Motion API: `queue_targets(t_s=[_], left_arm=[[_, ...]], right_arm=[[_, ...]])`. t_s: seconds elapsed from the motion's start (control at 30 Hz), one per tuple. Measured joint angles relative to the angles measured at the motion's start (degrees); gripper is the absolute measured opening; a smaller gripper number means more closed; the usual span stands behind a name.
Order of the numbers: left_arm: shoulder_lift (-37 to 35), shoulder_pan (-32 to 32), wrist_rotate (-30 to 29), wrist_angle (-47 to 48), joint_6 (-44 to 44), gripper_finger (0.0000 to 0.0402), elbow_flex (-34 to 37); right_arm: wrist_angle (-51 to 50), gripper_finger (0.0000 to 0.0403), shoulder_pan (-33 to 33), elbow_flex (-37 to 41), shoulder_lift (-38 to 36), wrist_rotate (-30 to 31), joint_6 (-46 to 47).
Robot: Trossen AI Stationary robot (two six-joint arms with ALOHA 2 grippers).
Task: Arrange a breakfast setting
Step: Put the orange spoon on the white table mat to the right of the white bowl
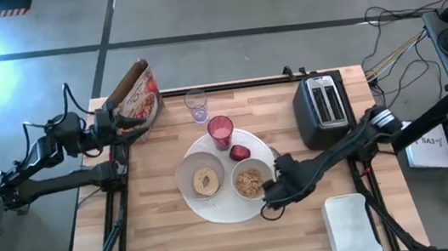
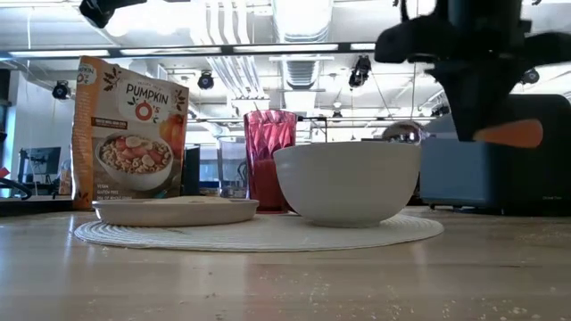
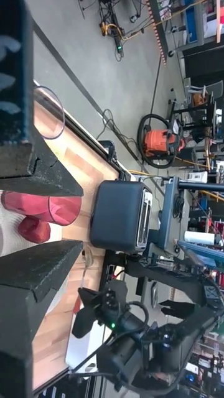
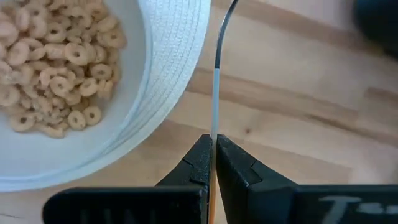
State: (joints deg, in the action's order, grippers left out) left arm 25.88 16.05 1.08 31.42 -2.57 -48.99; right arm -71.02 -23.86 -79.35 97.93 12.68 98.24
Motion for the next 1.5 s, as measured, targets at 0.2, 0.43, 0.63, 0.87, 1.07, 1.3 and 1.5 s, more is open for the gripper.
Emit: queue_targets(t_s=[0.2,0.43,0.63,0.87,1.07,1.3,1.5], left_arm=[[-0.28,-0.02,0.00,0.05,-0.39,0.0107,0.00],[-0.43,0.01,0.02,0.02,-0.48,0.0107,0.00],[-0.43,-0.01,0.01,0.02,-0.50,0.0107,0.00],[-0.43,-0.02,0.01,-0.03,-0.52,0.0107,0.00],[-0.43,0.01,0.02,-0.04,-1.12,0.0107,0.00],[-0.43,0.00,0.00,-0.11,-1.45,0.0107,0.00],[-0.43,0.00,0.00,-0.13,-2.18,0.0107,0.00]], right_arm=[[15.22,0.0008,0.00,10.98,-6.21,0.89,2.93],[23.18,0.0008,-0.22,19.34,-9.52,1.00,8.00],[34.04,0.0008,-0.24,25.18,-10.83,2.38,8.59],[37.66,0.0008,-0.26,28.13,-10.86,4.25,9.73],[40.85,0.0008,-0.26,31.30,-10.84,6.80,10.22],[49.48,0.0008,-0.13,34.56,-10.84,8.37,8.05],[49.43,0.0008,0.03,34.88,-10.82,8.88,7.62]])
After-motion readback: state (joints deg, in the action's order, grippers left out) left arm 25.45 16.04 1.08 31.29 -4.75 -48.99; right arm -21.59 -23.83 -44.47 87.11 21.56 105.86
